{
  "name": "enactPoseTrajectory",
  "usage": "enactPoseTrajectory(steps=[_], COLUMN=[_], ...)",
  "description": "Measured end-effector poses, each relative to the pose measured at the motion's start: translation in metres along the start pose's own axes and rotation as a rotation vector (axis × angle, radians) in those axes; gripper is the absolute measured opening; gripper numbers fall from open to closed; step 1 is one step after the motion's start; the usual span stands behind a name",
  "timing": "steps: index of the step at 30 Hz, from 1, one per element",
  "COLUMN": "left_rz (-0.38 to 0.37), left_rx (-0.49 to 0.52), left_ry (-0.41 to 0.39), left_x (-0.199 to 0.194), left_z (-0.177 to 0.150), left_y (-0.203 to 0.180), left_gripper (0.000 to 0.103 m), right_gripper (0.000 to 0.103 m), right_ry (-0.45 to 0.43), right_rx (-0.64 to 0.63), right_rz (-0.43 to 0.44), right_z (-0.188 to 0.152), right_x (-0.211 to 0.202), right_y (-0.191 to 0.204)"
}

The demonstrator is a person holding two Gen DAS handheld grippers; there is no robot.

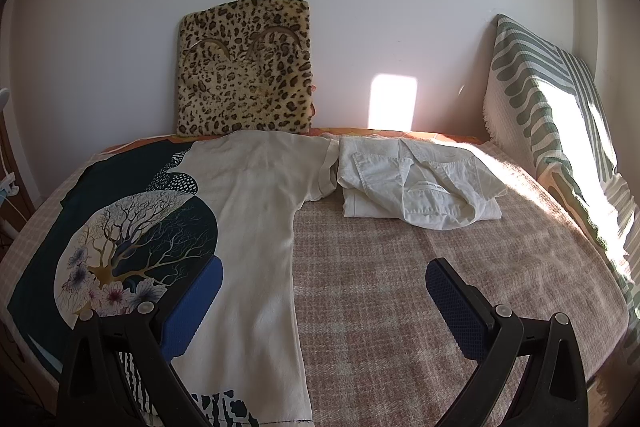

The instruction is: Fold small clothes

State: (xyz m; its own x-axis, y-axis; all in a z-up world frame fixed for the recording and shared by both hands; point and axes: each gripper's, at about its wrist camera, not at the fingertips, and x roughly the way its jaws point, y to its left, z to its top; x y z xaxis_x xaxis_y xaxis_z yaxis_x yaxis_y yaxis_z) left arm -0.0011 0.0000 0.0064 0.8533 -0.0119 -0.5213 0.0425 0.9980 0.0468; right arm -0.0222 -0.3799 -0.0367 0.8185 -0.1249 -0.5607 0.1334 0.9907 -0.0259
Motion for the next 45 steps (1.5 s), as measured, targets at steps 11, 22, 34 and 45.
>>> enactPoseTrajectory(steps=[11,22,34,45], left_rz=[0.002,0.002,-0.013,-0.013], left_rx=[-0.004,0.001,-0.040,-0.136], left_ry=[-0.006,0.007,0.072,0.166], left_x=[0.000,0.000,0.011,0.024], left_z=[-0.001,-0.004,-0.008,-0.027], left_y=[-0.001,0.001,0.017,0.070], left_gripper=[0.103,0.103,0.103,0.103], right_gripper=[0.103,0.103,0.103,0.103], right_ry=[0.000,-0.001,0.007,0.040], right_rx=[0.000,-0.004,-0.002,-0.029], right_rz=[0.001,0.000,0.007,0.134], right_z=[0.001,0.001,0.002,0.025], right_x=[-0.001,0.002,0.004,0.007], right_y=[0.001,0.005,0.009,0.047])
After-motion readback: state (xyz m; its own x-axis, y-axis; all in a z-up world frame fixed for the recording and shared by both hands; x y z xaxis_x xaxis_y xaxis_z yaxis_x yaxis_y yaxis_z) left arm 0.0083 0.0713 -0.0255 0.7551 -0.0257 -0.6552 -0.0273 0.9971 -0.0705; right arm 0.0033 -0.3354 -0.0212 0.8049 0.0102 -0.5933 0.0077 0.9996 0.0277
